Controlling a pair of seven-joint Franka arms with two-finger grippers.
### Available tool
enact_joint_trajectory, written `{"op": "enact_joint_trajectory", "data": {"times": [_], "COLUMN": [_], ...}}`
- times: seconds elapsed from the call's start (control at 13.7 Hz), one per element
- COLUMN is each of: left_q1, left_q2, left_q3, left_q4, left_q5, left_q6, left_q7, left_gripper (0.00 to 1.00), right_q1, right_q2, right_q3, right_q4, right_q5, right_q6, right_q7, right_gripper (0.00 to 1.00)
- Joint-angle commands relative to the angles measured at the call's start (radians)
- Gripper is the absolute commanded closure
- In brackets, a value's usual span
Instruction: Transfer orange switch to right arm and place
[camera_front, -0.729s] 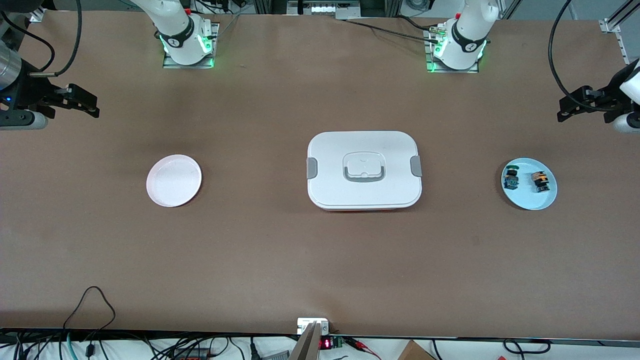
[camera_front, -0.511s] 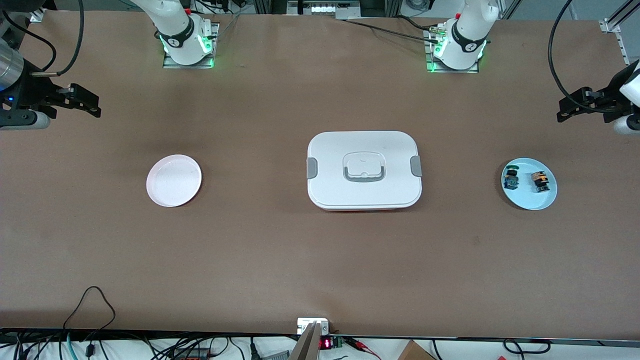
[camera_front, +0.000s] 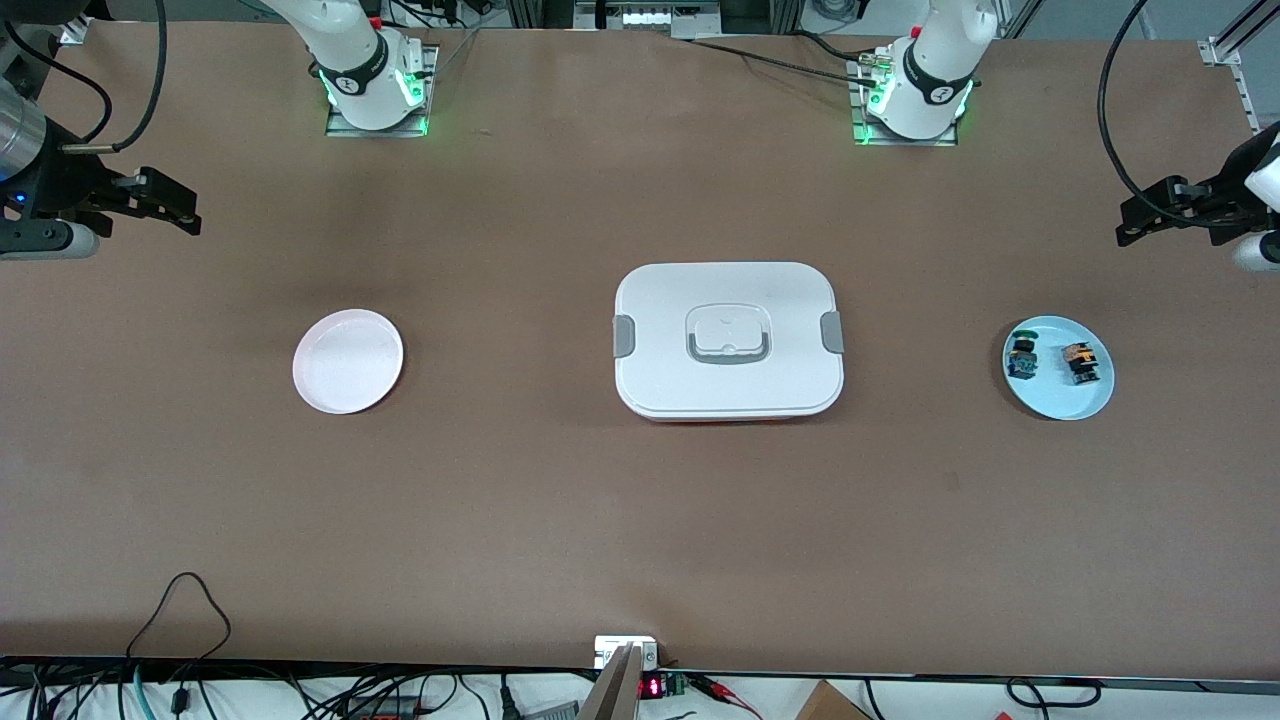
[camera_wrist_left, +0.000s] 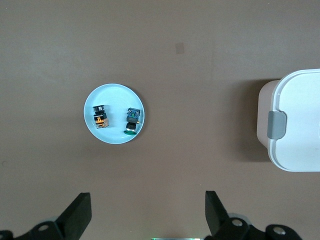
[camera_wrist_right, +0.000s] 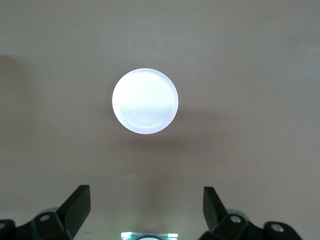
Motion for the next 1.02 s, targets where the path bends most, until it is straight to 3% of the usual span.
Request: {"op": "enact_joint_trajectory", "data": {"times": [0.0,0.22,0.58,0.95], "left_q1": [0.004,0.011,0.074,0.097], "left_q2": [0.019,0.024,0.089,0.102], "left_q3": [0.001,0.001,0.004,0.004], "left_q4": [0.032,0.014,-0.015,-0.063], "left_q5": [-0.020,-0.020,-0.008,0.029], "left_q6": [-0.033,-0.063,-0.067,-0.059], "left_q7": [-0.014,0.024,0.395,0.613], "left_gripper": [0.00,0.00,0.00,0.00], "right_q1": [-0.002,0.001,0.001,0.001], "right_q2": [-0.018,-0.018,-0.018,-0.018], "right_q3": [-0.001,0.000,0.000,0.002], "right_q4": [-0.012,-0.010,-0.010,-0.010], "right_q5": [0.005,0.004,0.004,0.004], "right_q6": [-0.001,-0.003,-0.005,-0.006], "right_q7": [-0.011,-0.011,-0.011,-0.011], "right_gripper": [0.00,0.00,0.00,0.00]}}
